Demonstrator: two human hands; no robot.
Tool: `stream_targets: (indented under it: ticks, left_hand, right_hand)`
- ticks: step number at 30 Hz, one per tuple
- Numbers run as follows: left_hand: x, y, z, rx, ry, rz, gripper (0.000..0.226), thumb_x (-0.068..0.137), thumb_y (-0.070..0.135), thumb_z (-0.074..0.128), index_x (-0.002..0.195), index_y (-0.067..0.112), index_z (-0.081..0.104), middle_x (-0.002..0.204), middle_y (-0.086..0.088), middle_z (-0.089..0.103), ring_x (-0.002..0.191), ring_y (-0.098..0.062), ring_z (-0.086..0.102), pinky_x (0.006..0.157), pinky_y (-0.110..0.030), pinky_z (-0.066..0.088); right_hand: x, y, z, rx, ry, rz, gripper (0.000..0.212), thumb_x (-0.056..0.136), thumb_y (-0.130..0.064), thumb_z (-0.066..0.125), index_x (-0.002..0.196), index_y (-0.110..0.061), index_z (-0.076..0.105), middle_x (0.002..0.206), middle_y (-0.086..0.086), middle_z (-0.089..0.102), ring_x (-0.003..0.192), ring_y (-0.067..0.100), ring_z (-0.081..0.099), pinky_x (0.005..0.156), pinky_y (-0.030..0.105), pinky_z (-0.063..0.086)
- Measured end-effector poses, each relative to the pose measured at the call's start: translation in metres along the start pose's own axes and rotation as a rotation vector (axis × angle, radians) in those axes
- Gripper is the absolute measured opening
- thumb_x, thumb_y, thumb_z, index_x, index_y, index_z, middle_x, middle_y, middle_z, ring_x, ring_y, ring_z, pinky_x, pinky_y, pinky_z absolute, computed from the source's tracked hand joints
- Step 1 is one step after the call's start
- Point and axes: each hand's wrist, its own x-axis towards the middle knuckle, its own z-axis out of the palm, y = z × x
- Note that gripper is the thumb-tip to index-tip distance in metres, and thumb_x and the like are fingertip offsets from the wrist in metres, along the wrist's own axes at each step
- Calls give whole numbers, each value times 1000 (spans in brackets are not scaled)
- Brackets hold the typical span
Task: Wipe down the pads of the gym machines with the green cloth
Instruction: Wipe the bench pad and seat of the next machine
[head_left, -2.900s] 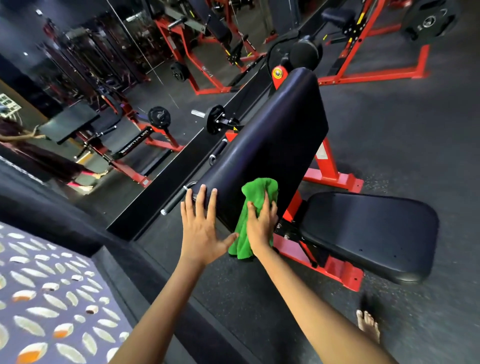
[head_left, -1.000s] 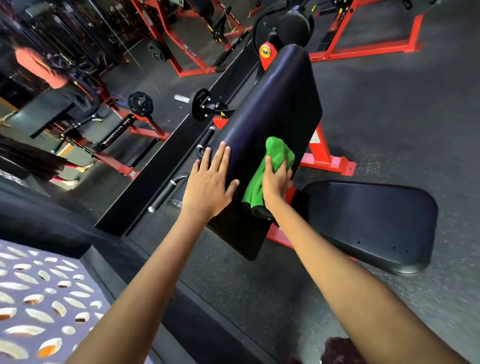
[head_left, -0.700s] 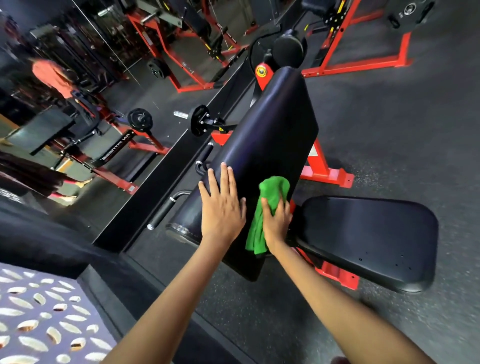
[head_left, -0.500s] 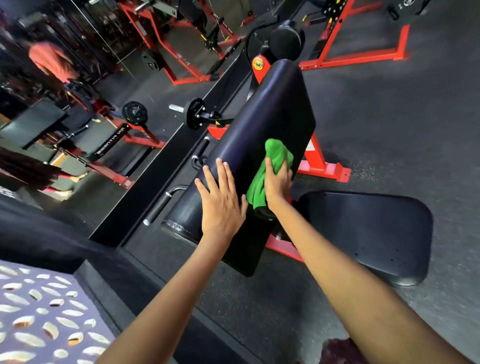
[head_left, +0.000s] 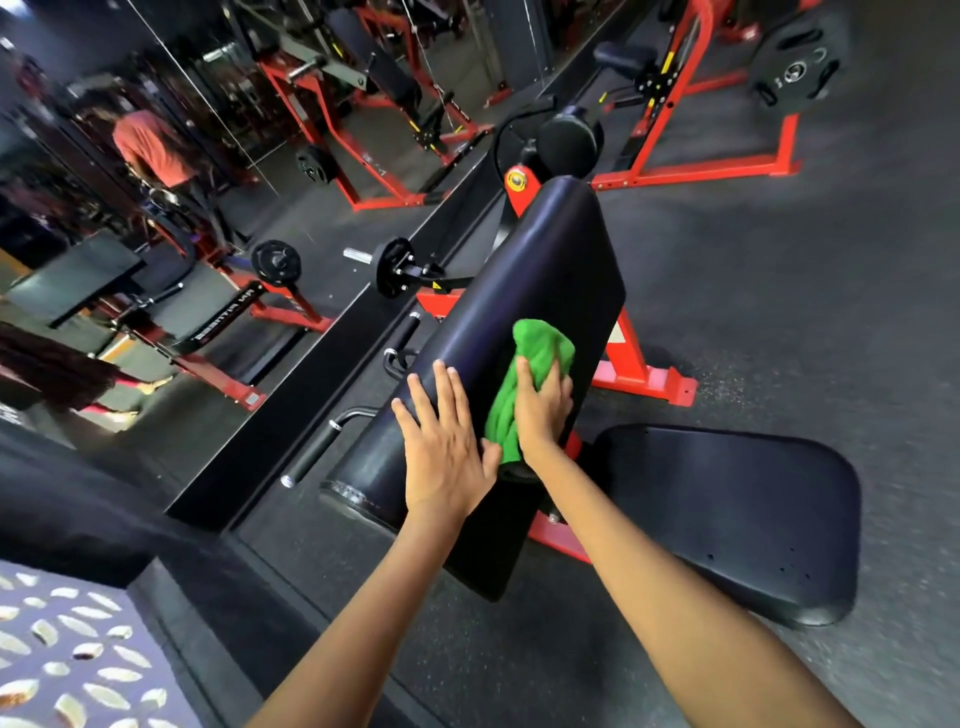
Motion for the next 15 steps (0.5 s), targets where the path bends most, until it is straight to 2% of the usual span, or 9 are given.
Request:
stream_targets:
  ticks: [2,4,5,7,9,11,13,15]
  left_hand:
    - [-1,-1,-1,14,-11,18,94,89,57,25,140,-10,-17,156,-28,-3,141,-49,9,110,-60,18]
    - [-2,-1,-3,21,-7,27,93,89,57,23,139,-10,-18,155,-28,-3,141,-49,8,110,-60,18]
    - [-2,-1,-4,20,-7,24,93,89,57,22,139,-10,-18,155,-28,-3,141,-50,8,110,-60,19]
    - [-2,-1,-5,18,-14,25,93,89,56,24,138,-10,-20,155,-28,-4,141,-49,8,110,-60,18]
    - [-2,-2,-3,24,-14,27,95,90,57,25,138,-9,-22,156,-27,-6,142,-48,6,111,-59,17]
    - [-2,-1,-2,1,-5,15,96,89,59,29,139,-8,-20,156,-26,-5,142,-48,7,111,-59,16]
    - [-2,0,-5,-32,-2,-3,97,88,59,33,142,-6,-15,156,-26,-2,142,-48,9,111,-59,17]
    - [0,0,-6,-38,-18,0,98,88,58,33,141,-6,-18,156,-26,-6,142,-48,5,111,-59,14]
  right_hand:
    - [-23,3,0,-45,-41,-246,60,92,-43,56,143,-15,42,145,16,38,124,36,39,101,35,28]
    - [-40,32,-3,-100,-110,-342,69,86,-52,52,140,-10,46,142,20,41,120,36,40,102,34,28]
    - [-42,48,-7,-132,-138,-322,72,85,-55,49,140,-8,45,143,21,40,122,36,39,104,33,26]
    - [-29,66,-11,-130,-138,-140,68,90,-50,52,143,-9,40,147,19,34,131,37,33,109,33,20]
    - [-6,54,-8,-84,-111,128,63,96,-47,46,148,-16,30,151,16,28,136,37,27,111,39,20]
    - [17,26,-8,-31,-78,278,61,97,-51,39,150,-24,24,152,12,26,136,38,25,109,46,24]
    - [27,0,-8,-8,-78,265,61,98,-50,38,151,-26,22,154,11,23,136,38,25,108,46,26]
    - [19,-9,-8,-61,-110,91,62,97,-48,42,151,-25,22,156,9,20,136,35,24,109,44,24]
